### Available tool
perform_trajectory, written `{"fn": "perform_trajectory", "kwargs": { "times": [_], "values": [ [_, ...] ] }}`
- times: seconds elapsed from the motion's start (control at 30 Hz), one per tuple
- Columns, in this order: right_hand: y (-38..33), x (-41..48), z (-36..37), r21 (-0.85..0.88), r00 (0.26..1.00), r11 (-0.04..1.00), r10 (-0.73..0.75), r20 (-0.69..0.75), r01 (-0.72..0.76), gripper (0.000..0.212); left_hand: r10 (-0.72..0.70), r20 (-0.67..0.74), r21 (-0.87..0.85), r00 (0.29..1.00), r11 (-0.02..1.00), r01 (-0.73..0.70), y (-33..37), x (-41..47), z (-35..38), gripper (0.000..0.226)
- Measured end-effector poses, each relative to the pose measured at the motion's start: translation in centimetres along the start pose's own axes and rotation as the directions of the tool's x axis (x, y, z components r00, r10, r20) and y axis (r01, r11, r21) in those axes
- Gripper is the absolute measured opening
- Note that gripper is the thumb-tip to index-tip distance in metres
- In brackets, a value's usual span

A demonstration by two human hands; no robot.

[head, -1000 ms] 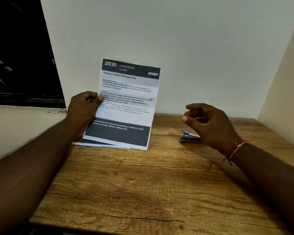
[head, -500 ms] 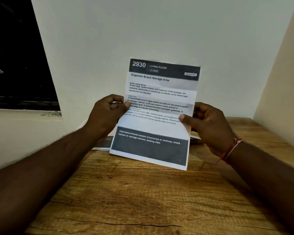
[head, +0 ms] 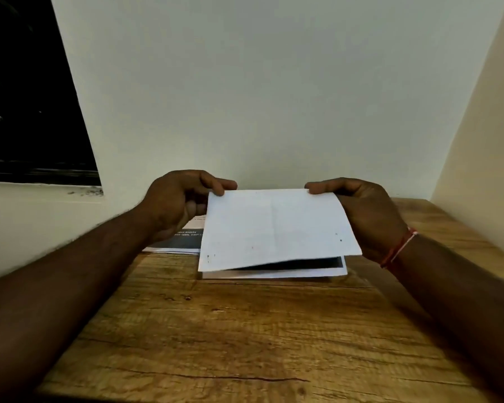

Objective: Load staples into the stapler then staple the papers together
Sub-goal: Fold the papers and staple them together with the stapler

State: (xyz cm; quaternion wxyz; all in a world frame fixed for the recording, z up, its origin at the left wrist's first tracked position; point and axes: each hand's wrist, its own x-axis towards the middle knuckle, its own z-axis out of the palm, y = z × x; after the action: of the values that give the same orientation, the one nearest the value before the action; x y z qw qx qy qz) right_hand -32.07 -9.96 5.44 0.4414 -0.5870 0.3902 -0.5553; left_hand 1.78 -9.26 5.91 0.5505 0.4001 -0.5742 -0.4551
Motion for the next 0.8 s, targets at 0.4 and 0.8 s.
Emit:
{"fn": "perform_trajectory", "kwargs": {
  "times": [0.4, 0.8],
  "values": [
    [-0.1, -1.0, 1.7, -0.17, 0.982, 0.978, -0.092, 0.165, 0.12, 0.017, -0.146, 0.237, 0.485, 0.961, 0.874, 0.013, 0.7, -1.1, 2.1, 0.032],
    [1.3, 0.9, 0.1, -0.289, 0.967, 0.923, -0.244, 0.072, 0.255, 0.029, -0.159, 0.151, 0.349, 0.976, 0.932, 0.098, 0.0, -0.6, 1.6, 0.023]
  ]
}}
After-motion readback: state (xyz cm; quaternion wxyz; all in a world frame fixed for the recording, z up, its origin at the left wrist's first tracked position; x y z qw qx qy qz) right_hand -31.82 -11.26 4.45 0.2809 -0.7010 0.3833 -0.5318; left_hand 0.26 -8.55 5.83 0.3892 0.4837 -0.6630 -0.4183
